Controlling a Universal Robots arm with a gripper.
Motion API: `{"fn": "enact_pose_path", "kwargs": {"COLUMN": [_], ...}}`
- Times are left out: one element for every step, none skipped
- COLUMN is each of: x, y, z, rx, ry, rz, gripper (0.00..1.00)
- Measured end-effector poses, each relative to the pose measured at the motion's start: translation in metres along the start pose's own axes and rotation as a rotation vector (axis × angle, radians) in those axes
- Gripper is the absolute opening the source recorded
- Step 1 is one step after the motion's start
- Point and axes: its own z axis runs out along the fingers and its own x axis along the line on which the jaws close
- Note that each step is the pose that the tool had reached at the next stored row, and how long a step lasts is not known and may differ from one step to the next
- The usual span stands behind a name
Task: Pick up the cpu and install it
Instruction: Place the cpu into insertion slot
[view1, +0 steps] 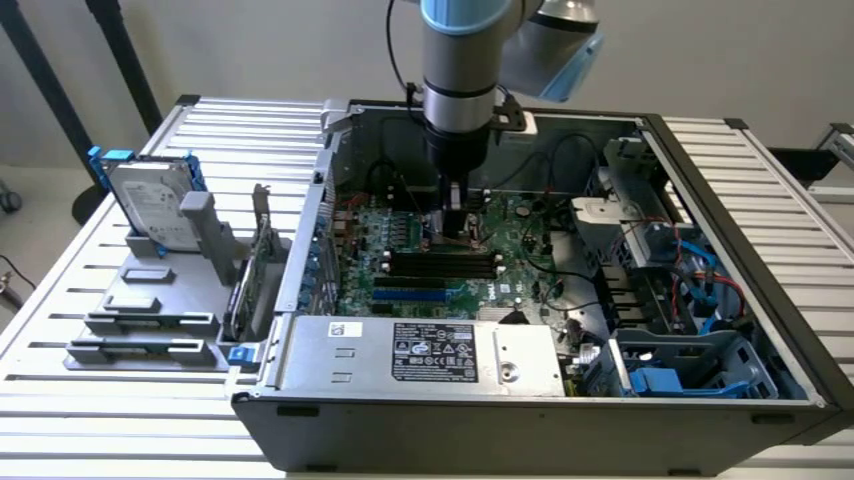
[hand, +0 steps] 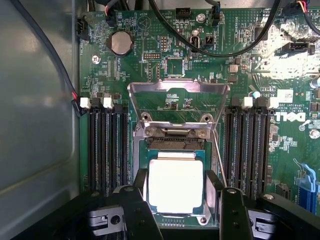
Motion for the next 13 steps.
{"fn": "enact_pose_path", "kwargs": {"x": [-0.0001,-0.0002,-0.0003,-0.0005,-0.0006,-0.0006,-0.0007,-0.0008,-0.0008,-0.0009,-0.0009,-0.0009,-0.0010], "y": [0.0002,0.0002,0.0002,0.0002,0.0002,0.0002,0.0002,0.0002,0.0002,0.0002,0.0003,0.0004,0.0006], "z": [0.0006,0.0011,0.0015,0.0017,0.0021,0.0026,0.0031,0.0035,0.0039,0.0044,0.0049,0.0054,0.0060], "rx": [0.0000,0.0000,0.0001,0.0001,0.0000,-0.0001,-0.0001,-0.0001,-0.0001,-0.0001,-0.0001,-0.0001,-0.0002], "ry": [0.0000,0.0001,-0.0001,-0.0001,0.0000,0.0001,0.0001,0.0000,0.0000,0.0000,0.0000,-0.0001,0.0000], "rz": [0.000,0.000,0.000,0.000,0.000,0.001,0.001,0.001,0.002,0.002,0.002,0.002,0.002], "gripper": [0.55,0.55,0.55,0.55,0.55,0.55,0.55,0.55,0.55,0.55,0.55,0.55,0.55]}}
